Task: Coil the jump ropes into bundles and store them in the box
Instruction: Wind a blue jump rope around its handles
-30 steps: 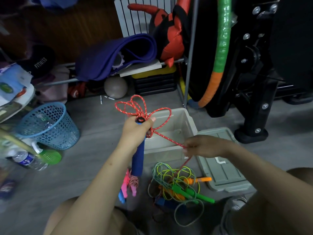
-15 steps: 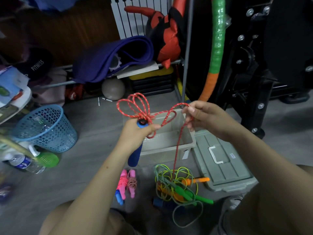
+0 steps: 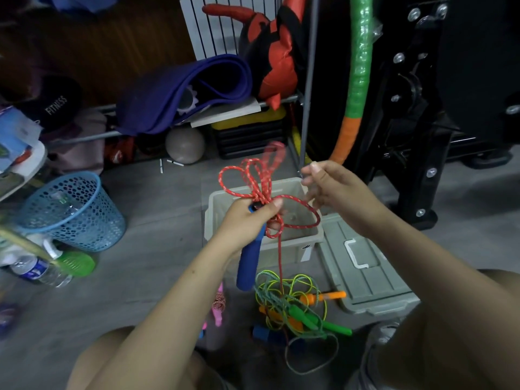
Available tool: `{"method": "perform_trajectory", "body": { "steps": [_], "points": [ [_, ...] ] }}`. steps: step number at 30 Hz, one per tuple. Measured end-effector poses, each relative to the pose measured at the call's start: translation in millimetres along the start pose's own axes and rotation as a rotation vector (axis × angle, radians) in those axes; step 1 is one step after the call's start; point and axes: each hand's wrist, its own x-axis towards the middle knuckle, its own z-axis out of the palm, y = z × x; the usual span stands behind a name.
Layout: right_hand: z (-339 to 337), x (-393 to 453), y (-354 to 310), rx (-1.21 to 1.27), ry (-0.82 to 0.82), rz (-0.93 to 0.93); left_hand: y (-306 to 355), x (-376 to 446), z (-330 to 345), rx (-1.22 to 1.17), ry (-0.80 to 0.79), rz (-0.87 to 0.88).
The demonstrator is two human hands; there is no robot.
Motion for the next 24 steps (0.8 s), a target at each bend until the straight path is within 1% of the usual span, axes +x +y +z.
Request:
{"method": "perform_trajectory", "body": {
  "steps": [2,3,4,5,6,8,10,12,14,15,16,17,18,19,20,22,24],
  "points": [
    [-3,1,15,-0.144,0.065,0.07,4,1,-4,-0.2,-0.016,-0.059],
    [-2,0,18,-0.184,0.024,0.129,7,1,-6,-0.289,-0.007,-0.083],
    [3,-1,23,-0.17,-0.045,0.212,10,1,-8,-0.365,0.002,-0.103],
    [8,-1,31,-0.097,-0.111,0.303,12,1,-10,-0.428,0.008,-0.119],
    [12,0,39,-0.034,-0.191,0.353,15,1,-13,-0.478,0.008,-0.136],
    [21,-15,39,-0.092,-0.429,0.367,17,3,-17,-0.56,-0.01,-0.156],
    [25,-27,38,-0.172,-0.586,0.378,18,4,-21,-0.602,0.019,-0.151],
    [23,-34,36,-0.299,-0.697,0.383,18,7,-29,-0.622,0.122,-0.113],
    [16,-34,31,-0.498,-0.751,0.367,18,10,-40,-0.623,0.279,-0.032],
    [11,-30,31,-0.62,-0.791,0.361,18,12,-47,-0.563,0.369,0.016],
    [5,-27,29,-0.73,-0.817,0.353,15,13,-53,-0.448,0.454,0.058],
    [-1,-25,27,-0.812,-0.82,0.352,12,13,-59,-0.303,0.511,0.091],
    [-6,-22,24,-0.816,-0.783,0.354,10,12,-63,-0.168,0.524,0.117],
    [-10,-20,21,-0.74,-0.718,0.35,9,10,-64,-0.067,0.493,0.131],
    [-12,-18,19,-0.62,-0.644,0.333,8,7,-63,0.009,0.434,0.129],
    [-13,-15,14,-0.335,-0.513,0.237,5,3,-55,0.123,0.274,0.078],
    [-9,-13,7,-0.112,-0.449,0.117,0,0,-43,0.137,0.121,0.017]
  ]
}}
